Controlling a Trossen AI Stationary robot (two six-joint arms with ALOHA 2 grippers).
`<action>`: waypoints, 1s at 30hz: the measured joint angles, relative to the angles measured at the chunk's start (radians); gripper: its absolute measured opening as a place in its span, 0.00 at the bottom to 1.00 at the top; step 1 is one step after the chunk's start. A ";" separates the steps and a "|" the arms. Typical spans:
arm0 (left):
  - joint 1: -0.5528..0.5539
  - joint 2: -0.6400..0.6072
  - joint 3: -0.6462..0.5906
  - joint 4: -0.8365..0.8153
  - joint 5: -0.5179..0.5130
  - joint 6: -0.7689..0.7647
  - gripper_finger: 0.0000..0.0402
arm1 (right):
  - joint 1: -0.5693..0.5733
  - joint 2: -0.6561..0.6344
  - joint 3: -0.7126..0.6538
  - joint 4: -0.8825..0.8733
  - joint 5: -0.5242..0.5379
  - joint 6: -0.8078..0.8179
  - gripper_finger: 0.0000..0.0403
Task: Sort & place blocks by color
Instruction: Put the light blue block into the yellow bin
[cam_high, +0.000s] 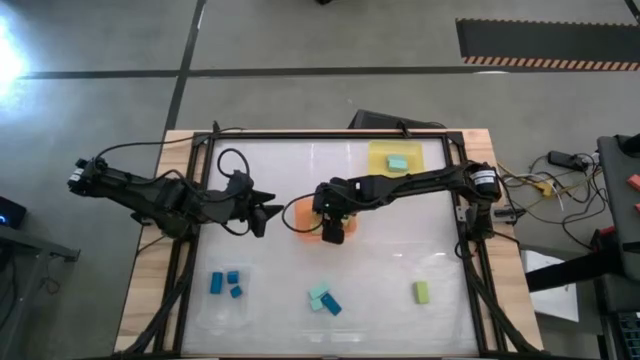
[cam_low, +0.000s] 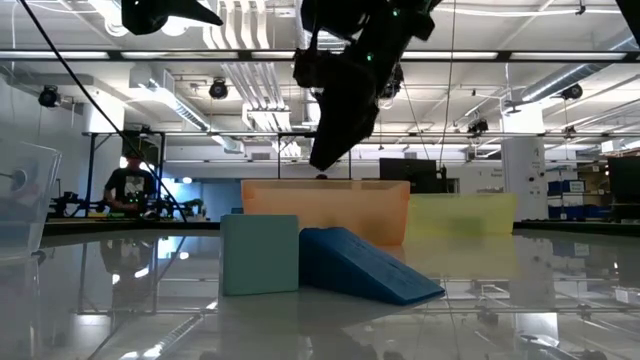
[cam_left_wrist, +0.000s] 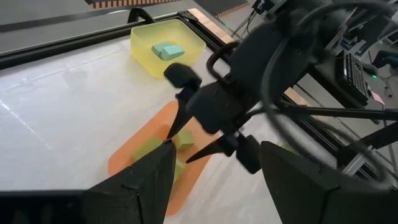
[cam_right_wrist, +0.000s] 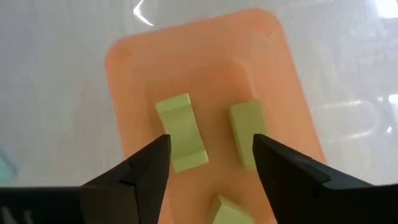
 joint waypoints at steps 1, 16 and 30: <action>0.000 0.000 0.000 0.000 0.000 0.000 0.54 | 0.000 -0.004 0.019 -0.027 0.000 0.018 0.54; -0.003 0.020 0.000 0.006 0.159 -0.319 0.54 | 0.013 -0.221 0.114 -0.258 -0.010 0.232 0.49; -0.005 0.146 0.004 0.075 0.328 -0.334 0.54 | 0.135 -0.243 0.113 -0.244 -0.171 0.289 0.47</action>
